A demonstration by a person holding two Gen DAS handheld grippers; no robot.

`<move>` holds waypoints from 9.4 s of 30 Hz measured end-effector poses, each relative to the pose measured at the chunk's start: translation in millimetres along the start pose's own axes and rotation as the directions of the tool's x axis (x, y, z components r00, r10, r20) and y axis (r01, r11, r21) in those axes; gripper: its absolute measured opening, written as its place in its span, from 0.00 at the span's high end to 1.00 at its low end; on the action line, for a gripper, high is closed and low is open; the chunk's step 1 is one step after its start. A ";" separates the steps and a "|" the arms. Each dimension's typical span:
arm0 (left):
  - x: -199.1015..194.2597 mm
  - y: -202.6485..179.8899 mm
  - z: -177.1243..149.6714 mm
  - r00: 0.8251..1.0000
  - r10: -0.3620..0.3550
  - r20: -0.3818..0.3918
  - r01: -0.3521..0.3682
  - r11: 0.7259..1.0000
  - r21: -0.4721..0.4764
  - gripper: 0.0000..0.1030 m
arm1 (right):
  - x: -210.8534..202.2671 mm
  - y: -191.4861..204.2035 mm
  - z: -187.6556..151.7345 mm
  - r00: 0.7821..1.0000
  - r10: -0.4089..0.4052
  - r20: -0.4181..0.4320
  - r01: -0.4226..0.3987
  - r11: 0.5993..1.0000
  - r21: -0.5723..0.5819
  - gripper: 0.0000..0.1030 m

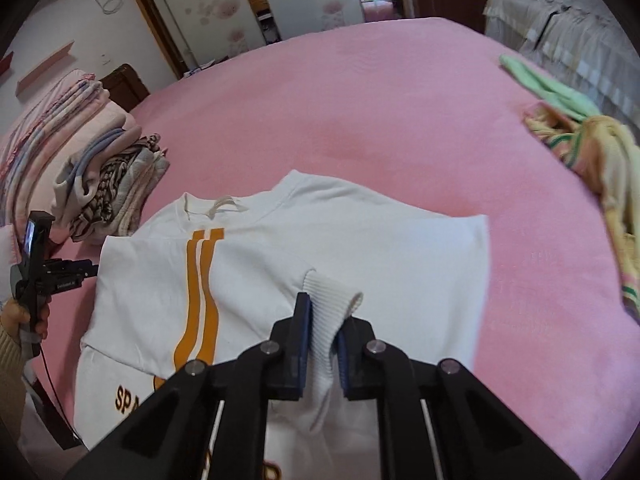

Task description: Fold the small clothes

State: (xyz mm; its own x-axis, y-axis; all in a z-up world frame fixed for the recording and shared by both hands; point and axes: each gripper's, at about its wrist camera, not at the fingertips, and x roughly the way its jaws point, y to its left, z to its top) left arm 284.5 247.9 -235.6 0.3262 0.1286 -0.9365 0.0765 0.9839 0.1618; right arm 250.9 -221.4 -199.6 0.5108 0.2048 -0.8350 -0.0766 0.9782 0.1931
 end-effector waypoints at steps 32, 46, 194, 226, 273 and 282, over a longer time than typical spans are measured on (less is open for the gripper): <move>31.8 -35.4 50.5 0.997 -0.061 0.049 0.061 0.998 0.008 0.99 | 20.2 7.8 -14.0 0.994 -0.105 -0.001 0.105 0.988 -0.117 0.90; 7.1 -37.0 62.2 0.986 -0.098 0.138 0.067 0.974 0.215 0.98 | 12.5 8.6 -11.2 0.994 -0.104 0.030 0.107 0.985 -0.134 0.92; -44.8 -62.6 -273.4 0.974 -0.217 0.071 0.227 0.948 -0.221 0.30 | -70.9 -83.3 -221.5 0.979 0.054 -0.195 -0.062 0.997 -0.038 0.69; -92.3 -31.5 -243.9 0.800 -0.509 0.318 0.600 0.684 -0.414 0.95 | -119.4 -84.6 -171.1 0.970 0.243 -0.025 -0.241 0.969 0.044 0.95; 19.2 -41.4 53.5 0.956 -0.222 0.194 0.291 0.814 -0.502 0.33 | 61.6 -91.7 86.8 0.998 0.063 0.014 -0.064 0.980 0.190 0.55; 0.8 -33.7 62.6 0.913 -0.235 0.333 0.389 0.747 -0.539 0.31 | 50.1 -87.5 96.2 0.996 0.065 0.065 -0.076 0.978 0.194 0.49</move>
State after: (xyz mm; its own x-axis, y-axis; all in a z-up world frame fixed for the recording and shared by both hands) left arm 341.2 207.0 -222.3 0.5932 -0.1556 -0.7899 -0.3237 0.8522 -0.4109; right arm 365.6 -300.0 -208.8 0.5597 0.2648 -0.7853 0.0520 0.9345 0.3522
